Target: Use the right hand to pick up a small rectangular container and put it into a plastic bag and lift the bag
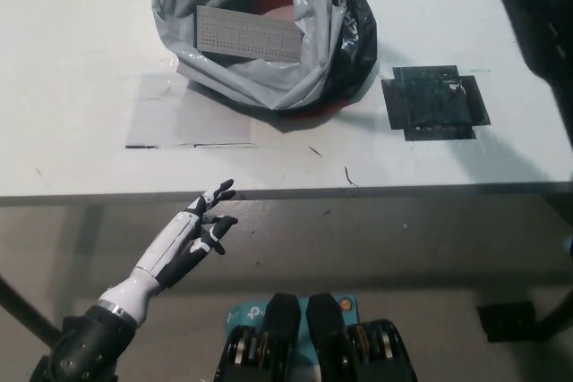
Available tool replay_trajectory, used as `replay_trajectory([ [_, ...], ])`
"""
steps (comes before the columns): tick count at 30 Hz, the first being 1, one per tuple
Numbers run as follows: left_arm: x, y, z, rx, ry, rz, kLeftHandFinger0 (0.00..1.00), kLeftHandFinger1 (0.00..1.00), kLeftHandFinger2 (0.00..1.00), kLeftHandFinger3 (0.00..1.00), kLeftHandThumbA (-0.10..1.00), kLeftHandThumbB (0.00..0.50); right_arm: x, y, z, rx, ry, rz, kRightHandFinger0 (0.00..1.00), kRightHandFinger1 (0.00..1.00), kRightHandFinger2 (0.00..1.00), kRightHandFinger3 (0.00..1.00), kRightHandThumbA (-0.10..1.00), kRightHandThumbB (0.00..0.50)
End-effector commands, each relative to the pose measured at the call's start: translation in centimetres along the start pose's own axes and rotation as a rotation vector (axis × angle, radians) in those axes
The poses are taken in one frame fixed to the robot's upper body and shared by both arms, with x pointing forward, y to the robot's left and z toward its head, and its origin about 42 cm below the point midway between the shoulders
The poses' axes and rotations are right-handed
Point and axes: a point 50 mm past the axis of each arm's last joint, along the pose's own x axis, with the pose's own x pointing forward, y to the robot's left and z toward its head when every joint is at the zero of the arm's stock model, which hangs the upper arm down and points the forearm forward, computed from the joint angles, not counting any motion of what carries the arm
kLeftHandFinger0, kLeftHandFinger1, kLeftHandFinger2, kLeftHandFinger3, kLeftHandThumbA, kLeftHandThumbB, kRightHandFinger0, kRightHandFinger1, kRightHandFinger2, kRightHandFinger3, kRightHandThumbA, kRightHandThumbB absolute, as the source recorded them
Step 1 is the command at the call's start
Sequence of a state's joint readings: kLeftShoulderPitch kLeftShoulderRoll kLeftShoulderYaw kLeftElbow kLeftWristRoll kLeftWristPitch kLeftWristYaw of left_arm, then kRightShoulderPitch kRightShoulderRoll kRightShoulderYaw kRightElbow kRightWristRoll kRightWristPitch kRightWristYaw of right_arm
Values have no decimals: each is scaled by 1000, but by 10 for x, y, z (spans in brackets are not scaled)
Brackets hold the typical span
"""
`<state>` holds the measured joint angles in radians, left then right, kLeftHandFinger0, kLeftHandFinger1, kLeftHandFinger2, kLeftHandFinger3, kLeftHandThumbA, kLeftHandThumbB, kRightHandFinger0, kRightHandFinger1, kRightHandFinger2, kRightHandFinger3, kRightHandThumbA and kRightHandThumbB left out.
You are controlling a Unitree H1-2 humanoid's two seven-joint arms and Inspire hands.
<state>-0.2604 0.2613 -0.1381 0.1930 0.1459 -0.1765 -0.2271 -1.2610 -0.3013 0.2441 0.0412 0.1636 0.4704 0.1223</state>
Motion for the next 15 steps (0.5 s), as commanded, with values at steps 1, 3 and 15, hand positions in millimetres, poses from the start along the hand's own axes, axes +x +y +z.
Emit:
replay_trajectory([
  [1,18,33,23,-37,-133,84,784,1000,1000,1000,1000,500,-179,-36,111,-391,-502,-71,1000,1000,1000,1000,1000,424],
  [3,19,35,26,-62,-150,100,870,1000,1000,1000,1000,500,-225,-30,103,-372,-510,-108,1000,1000,1000,1000,1000,410],
  [15,9,40,32,-61,-199,160,1000,1000,1000,1000,1000,500,-336,38,12,-61,-371,-301,1000,1000,1000,1000,1000,455],
])
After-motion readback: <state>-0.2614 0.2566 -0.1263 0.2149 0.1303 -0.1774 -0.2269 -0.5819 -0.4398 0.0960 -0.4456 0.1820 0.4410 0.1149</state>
